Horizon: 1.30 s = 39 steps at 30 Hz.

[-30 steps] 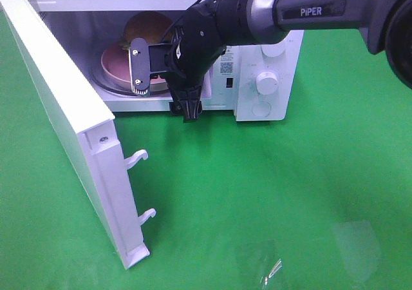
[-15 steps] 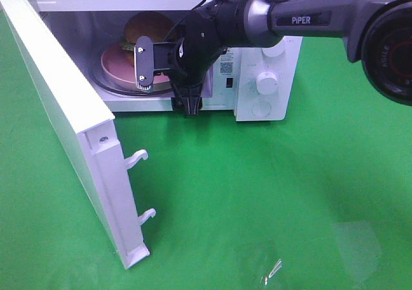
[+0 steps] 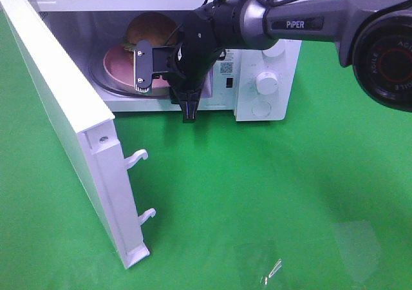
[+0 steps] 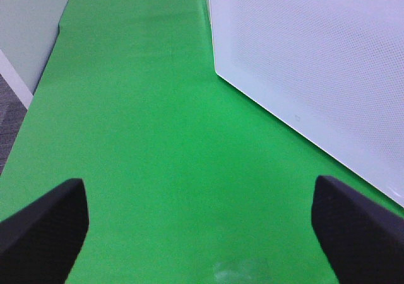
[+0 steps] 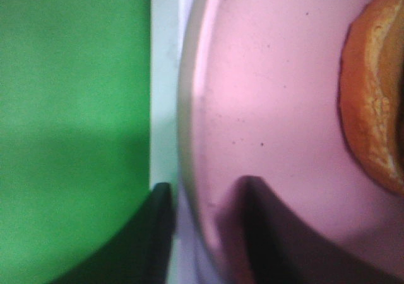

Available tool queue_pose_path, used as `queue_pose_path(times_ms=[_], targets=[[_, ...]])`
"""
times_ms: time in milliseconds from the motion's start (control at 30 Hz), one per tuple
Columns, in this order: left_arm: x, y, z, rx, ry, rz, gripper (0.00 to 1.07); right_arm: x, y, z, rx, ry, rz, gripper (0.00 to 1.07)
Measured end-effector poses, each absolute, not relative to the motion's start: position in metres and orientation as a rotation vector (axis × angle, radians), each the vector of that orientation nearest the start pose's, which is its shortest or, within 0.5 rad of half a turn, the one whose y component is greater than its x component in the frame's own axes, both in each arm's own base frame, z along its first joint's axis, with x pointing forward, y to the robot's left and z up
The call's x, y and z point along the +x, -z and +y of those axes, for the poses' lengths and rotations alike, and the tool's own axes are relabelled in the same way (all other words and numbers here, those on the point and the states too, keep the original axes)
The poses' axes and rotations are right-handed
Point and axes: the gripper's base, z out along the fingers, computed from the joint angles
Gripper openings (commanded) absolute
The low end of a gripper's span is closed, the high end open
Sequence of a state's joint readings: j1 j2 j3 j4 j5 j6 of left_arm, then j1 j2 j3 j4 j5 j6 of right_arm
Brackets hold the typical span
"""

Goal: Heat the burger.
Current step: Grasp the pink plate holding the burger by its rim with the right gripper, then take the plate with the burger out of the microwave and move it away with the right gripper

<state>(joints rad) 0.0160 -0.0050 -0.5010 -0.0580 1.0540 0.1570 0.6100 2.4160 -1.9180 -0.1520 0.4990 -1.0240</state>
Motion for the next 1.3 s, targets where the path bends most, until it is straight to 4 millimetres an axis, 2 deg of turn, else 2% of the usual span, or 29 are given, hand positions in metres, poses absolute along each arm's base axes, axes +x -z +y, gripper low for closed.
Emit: queue_pose_path(times_ms=[33,100,633,900,1000,1067,1300], targets=[[-0.006,-0.278,-0.005,0.146,-0.04,2.025,0.88,0.437,-0.129,0.301,-1.924,0.316,1.617,0.01],[-0.006,-0.278,-0.005,0.146,-0.041,2.025,0.88,0.435,-0.132,0.303,-1.934,0.32,1.605,0.0],[-0.006,-0.278,-0.005,0.146,-0.041,2.025,0.88,0.423,-0.147,0.311,-1.978,0.325,1.579,0.0],[-0.006,-0.278,-0.005,0.146,-0.041,2.025,0.88,0.398,-0.15,0.295,-2.176,0.364,1.403,0.0],[-0.006,-0.278,-0.005,0.146,-0.041,2.025,0.88,0.396,-0.152,0.293,-2.184,0.368,1.383,0.0],[-0.006,-0.278,-0.005,0.146,-0.041,2.025,0.88,0.386,-0.15,0.287,-2.201,0.377,1.322,0.0],[-0.006,-0.278,-0.005,0.146,-0.041,2.025,0.88,0.373,-0.148,0.278,-2.212,0.404,1.237,0.0]])
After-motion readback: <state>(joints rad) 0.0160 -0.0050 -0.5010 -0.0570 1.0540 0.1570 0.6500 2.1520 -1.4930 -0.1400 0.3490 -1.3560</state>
